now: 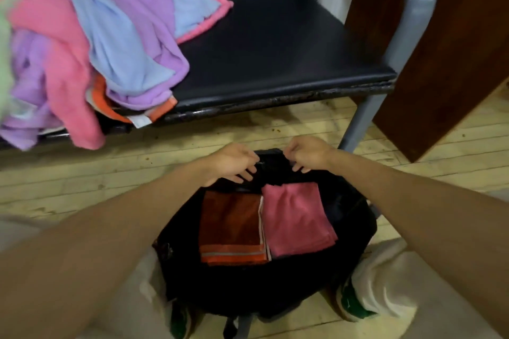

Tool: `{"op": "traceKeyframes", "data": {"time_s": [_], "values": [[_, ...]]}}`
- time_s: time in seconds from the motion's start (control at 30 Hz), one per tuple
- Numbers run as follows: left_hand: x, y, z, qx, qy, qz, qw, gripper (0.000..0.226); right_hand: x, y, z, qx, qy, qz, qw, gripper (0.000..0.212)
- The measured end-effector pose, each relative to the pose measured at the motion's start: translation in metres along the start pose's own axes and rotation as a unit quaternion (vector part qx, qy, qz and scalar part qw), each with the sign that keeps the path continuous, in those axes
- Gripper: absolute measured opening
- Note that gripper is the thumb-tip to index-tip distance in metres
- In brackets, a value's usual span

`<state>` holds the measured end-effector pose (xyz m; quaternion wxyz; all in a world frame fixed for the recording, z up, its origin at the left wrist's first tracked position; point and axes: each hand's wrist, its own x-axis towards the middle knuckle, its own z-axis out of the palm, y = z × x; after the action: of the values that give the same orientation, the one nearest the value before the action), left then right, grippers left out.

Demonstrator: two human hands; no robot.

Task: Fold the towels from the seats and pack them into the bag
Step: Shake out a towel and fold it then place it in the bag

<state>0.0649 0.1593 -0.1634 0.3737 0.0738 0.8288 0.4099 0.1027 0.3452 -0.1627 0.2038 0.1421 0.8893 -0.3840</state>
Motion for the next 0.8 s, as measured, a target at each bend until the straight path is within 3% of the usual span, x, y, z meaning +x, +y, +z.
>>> {"op": "traceKeyframes", "data": {"time_s": [0.23,0.43,0.5,0.67,0.73,0.8], "values": [[-0.072,0.025,-0.096,0.008,0.092,0.107,0.99,0.025,-0.03,-0.121,-0.012,0.193,0.009,-0.146,0.97,0.014],[-0.097,0.003,-0.159,-0.031,0.251,0.19,0.949,0.039,-0.009,-0.193,0.005,0.218,0.016,-0.209,0.953,0.021],[-0.103,-0.007,-0.174,-0.003,0.281,0.19,0.941,0.029,0.004,-0.208,0.018,0.222,0.022,-0.223,0.949,0.021],[-0.107,-0.026,-0.198,-0.09,0.362,0.17,0.912,0.022,0.041,-0.241,0.039,0.223,0.099,-0.251,0.937,0.016],[-0.105,-0.033,-0.202,-0.119,0.376,0.159,0.905,0.022,0.055,-0.252,0.044,0.195,0.116,-0.248,0.942,0.022],[-0.103,-0.034,-0.206,-0.143,0.394,0.15,0.895,0.023,0.065,-0.26,0.05,0.145,0.11,-0.235,0.955,0.042]]}}
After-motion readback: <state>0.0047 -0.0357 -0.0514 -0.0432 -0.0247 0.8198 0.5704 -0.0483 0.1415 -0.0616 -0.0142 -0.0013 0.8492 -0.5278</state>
